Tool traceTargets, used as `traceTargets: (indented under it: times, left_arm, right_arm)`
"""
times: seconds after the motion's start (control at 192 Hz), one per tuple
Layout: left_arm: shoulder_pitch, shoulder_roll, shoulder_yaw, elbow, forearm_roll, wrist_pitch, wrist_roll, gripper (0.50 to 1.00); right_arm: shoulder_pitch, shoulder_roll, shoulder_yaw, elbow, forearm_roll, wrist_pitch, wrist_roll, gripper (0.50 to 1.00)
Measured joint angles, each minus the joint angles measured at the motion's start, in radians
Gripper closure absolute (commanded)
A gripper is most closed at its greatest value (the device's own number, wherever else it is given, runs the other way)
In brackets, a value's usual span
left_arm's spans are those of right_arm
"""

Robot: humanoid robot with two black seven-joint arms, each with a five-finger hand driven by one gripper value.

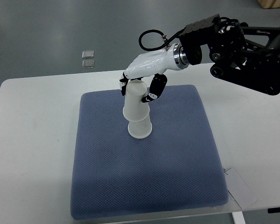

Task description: Stack paper cups

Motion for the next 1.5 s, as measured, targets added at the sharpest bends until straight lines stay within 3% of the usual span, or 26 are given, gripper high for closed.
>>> traceTargets:
  times: [0.031,0.068,0.136,0.631,0.825,0.955,1.205,1.498]
  left_arm:
    - [0.000,0.000,0.000,0.000,0.000,0.000,0.000,0.500]
    - [0.000,0.000,0.000,0.000,0.000,0.000,0.000,0.500]
    - [0.000,0.000,0.000,0.000,0.000,0.000,0.000,0.500]
    - [0.000,0.000,0.001,0.000,0.000,0.000,0.000,0.500]
    - [0.000,0.000,0.001,0.000,0.000,0.000,0.000,0.500]
    - [0.000,0.000,0.001,0.000,0.000,0.000,0.000,0.500]
    - [0.000,0.000,0.001,0.000,0.000,0.000,0.000,0.500]
    - [0.000,0.000,0.001,0.000,0.000,0.000,0.000,0.500]
  right_arm:
    - [-0.004,0.000,0.000,-0.001,0.000,0.000,-0.002,0.711]
    - [-0.008,0.001,0.000,-0.001,0.000,-0.001,-0.003,0.622]
    - [-0.021,0.001,0.001,-0.002,0.003,-0.001,-0.003,0.587]
    - [-0.058,-0.044,0.069,-0.029,0.033,-0.002,-0.003,0.585]
    - [-0.176,-0.050,0.244,-0.165,0.161,-0.002,-0.008,0.585]
    - [-0.283,-0.031,0.378,-0.306,0.284,-0.011,-0.054,0.587]
    - [-0.416,0.070,0.553,-0.515,0.593,-0.171,-0.152,0.585]
    - [-0.523,0.136,0.575,-0.547,1.041,-0.324,-0.172,0.585]
